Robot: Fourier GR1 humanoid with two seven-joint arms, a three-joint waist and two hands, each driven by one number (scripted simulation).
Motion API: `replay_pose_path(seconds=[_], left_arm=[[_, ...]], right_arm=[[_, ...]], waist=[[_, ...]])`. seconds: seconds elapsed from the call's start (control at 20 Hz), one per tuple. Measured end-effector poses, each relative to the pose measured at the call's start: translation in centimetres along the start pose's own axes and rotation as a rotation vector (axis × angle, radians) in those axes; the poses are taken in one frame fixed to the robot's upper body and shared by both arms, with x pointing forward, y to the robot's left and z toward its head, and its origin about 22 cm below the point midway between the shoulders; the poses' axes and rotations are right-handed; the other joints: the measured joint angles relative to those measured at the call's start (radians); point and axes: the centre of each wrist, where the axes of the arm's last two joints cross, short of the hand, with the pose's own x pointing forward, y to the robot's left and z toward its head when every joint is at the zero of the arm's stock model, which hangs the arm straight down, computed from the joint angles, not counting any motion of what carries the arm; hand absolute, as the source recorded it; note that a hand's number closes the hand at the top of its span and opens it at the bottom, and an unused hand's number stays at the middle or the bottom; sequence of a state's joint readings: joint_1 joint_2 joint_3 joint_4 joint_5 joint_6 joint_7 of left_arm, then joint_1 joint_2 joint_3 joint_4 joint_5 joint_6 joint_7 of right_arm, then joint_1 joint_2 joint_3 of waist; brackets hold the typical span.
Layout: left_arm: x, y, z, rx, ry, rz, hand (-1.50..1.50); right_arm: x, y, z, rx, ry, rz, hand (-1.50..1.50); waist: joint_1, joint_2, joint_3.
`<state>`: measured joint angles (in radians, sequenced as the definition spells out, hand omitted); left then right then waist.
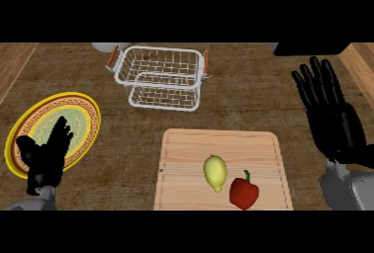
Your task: Pick the lemon from the cutting board and place it in the tiered basket
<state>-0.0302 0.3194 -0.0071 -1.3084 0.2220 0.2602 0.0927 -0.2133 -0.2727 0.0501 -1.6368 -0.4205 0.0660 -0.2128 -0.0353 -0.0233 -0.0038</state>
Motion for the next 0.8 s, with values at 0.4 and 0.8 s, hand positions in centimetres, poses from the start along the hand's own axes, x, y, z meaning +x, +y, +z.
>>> replay_pose_path(seconds=[0.4,0.8], left_arm=[[-1.7,-0.5,1.5,0.003,-0.013,-0.051,0.00],[-2.7,-2.8,3.2,-0.057,-0.056,-0.055,0.00]], right_arm=[[1.2,-2.4,6.0,-0.469,-0.221,0.333,-1.50],[-0.8,0.1,13.8,-0.922,-0.369,0.275,-1.50]], waist=[[-0.077,0.003,0.005],[-0.047,0.004,0.013]])
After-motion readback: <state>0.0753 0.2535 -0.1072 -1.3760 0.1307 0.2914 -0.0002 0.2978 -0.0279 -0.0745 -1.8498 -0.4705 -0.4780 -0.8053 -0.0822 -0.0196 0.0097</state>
